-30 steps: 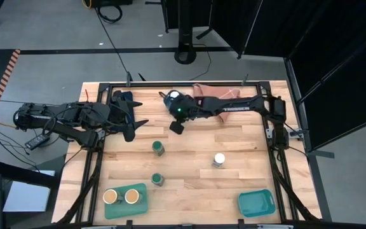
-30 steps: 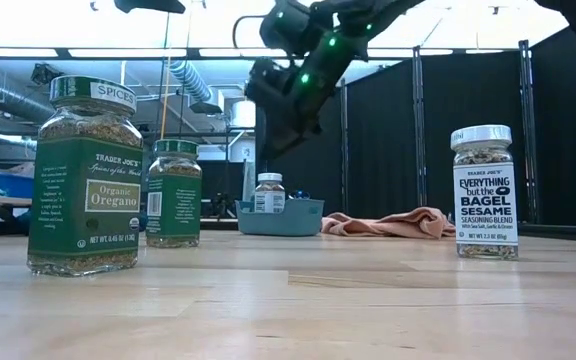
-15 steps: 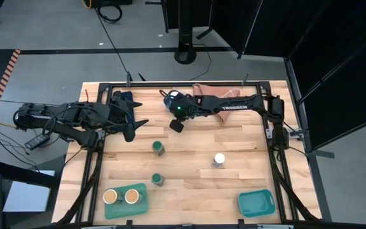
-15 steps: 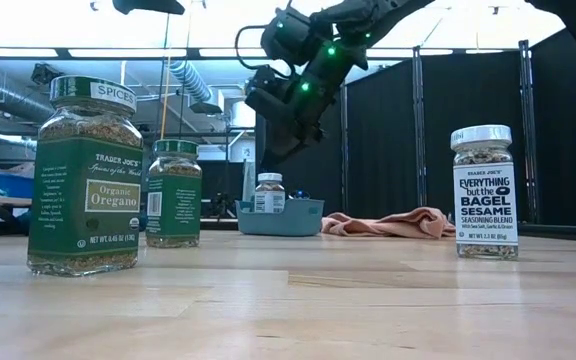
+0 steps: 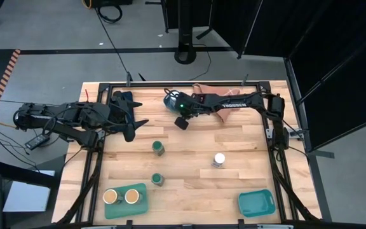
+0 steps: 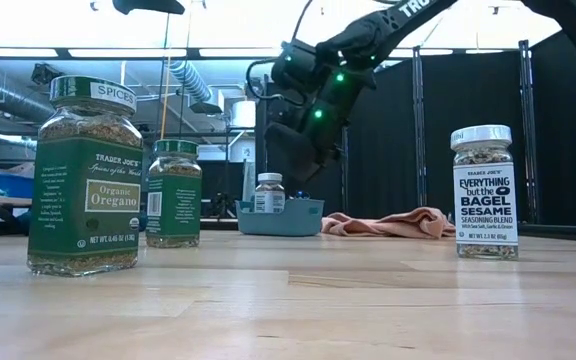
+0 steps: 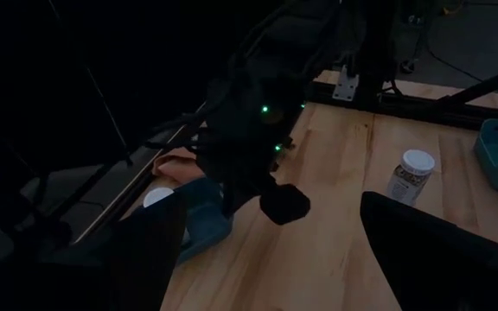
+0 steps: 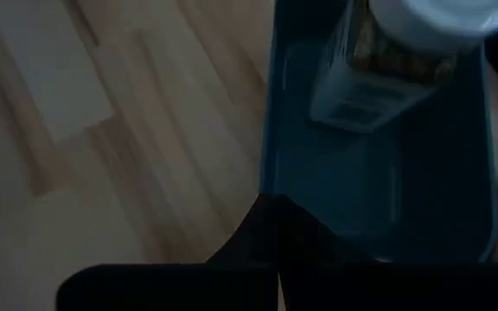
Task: Sort spices by type
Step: Put the top green seasoning bottle into the green bin
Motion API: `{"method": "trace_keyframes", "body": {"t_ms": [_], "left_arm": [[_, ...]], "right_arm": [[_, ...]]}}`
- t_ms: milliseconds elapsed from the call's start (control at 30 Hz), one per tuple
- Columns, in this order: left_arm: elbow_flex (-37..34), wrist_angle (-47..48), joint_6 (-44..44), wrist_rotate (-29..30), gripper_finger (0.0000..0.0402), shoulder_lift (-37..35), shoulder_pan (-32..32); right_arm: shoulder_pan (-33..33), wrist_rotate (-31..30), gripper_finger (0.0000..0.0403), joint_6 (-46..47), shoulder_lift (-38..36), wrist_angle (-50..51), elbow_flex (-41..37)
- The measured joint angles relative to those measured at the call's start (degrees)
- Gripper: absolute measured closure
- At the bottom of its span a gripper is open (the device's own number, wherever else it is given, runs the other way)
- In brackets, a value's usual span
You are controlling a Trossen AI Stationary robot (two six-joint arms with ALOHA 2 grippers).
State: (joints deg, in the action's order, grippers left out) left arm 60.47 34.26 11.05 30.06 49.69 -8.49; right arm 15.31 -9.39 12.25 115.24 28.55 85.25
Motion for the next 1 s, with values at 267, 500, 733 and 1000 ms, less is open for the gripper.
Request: {"method": "trace_keyframes", "body": {"t_ms": [267,500,733,1000], "left_arm": [[0.00,-0.03,0.11,0.00,0.0051,0.00,0.00],[0.00,-0.03,0.11,-0.02,0.0051,0.00,0.00],[0.01,-0.03,0.05,-0.02,0.0051,0.00,0.00],[0.00,-0.02,-0.15,-0.02,0.0051,0.00,0.00]], "right_arm": [[2.61,-1.60,0.0402,-0.33,0.00,1.90,0.00],[5.47,-1.57,0.0402,-0.44,0.00,2.04,0.00],[8.03,-1.60,0.0402,-0.42,0.00,2.06,0.00],[10.95,-1.57,0.0402,-0.07,0.00,2.01,0.02]]}}
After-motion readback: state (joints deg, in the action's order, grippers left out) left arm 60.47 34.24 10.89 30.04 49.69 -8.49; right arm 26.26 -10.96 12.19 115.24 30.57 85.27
